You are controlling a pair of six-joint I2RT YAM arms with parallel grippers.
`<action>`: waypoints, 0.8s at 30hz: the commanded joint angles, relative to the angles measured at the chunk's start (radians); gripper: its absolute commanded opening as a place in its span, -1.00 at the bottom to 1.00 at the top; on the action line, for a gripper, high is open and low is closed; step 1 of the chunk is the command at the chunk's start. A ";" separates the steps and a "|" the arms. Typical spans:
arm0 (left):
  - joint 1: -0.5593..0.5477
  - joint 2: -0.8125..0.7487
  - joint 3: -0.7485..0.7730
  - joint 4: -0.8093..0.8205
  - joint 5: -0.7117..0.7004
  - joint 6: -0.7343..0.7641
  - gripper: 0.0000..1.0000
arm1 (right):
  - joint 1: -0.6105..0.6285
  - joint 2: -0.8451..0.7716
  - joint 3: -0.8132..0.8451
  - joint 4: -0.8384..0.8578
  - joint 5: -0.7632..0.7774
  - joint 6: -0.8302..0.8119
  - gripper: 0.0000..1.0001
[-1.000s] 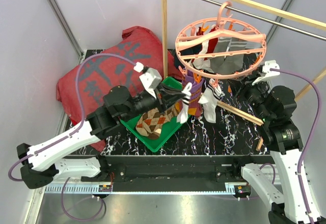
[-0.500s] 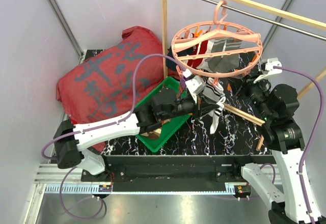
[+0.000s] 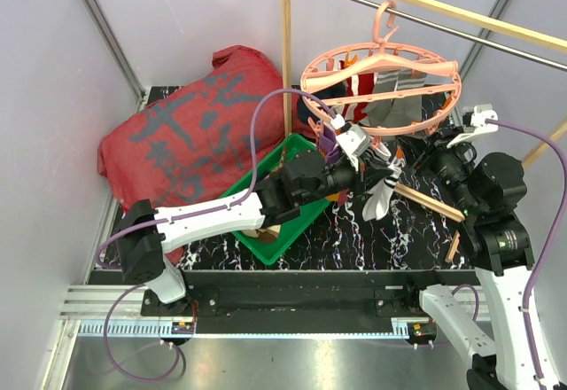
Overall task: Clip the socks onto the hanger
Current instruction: Clamp the sock onto the hanger.
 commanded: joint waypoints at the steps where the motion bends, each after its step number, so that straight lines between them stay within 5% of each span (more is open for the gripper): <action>1: -0.003 0.010 0.059 0.099 -0.053 0.023 -1.00 | 0.002 -0.016 -0.001 0.036 0.001 0.032 -0.76; 24: -0.003 -0.016 0.021 0.151 -0.025 0.018 -1.00 | 0.002 -0.039 -0.063 0.056 0.171 0.111 -0.73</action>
